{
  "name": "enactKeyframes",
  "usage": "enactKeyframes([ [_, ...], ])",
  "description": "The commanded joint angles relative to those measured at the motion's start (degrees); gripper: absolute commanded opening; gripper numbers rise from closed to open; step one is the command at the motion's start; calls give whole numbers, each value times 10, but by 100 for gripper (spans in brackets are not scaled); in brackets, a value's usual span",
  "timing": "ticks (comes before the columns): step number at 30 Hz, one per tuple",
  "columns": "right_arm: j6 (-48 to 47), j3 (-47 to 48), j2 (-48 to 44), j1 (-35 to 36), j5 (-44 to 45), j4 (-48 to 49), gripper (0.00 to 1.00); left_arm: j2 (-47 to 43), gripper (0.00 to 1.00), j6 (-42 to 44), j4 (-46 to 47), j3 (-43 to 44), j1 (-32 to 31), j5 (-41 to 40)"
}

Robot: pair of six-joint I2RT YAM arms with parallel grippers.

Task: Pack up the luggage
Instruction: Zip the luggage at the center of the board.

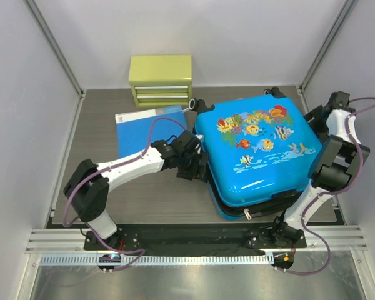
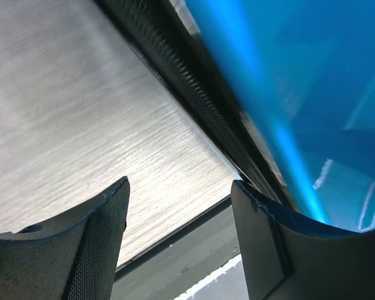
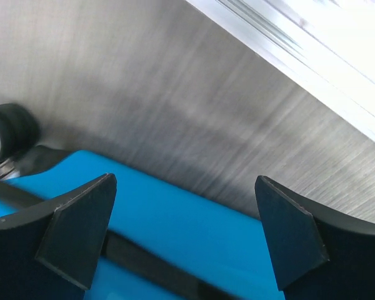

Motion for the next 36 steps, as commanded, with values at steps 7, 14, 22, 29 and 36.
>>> enactKeyframes([
  [7, -39, 97, -60, 18, 57, -90, 100, -130, 69, 14, 39, 6, 140, -21],
  [14, -28, 99, -147, 11, 105, -117, 100, -130, 70, 13, 37, 62, 217, -17],
  [22, -37, 5, -271, -3, 96, -155, 100, 1, 70, -24, 61, 206, 225, 6],
  [29, -17, -146, -383, -2, 79, -149, 100, 136, 69, -65, 59, 347, 214, 27],
  [36, -21, -200, -448, -1, 107, -175, 100, 179, 69, -96, 97, 369, 184, 20],
])
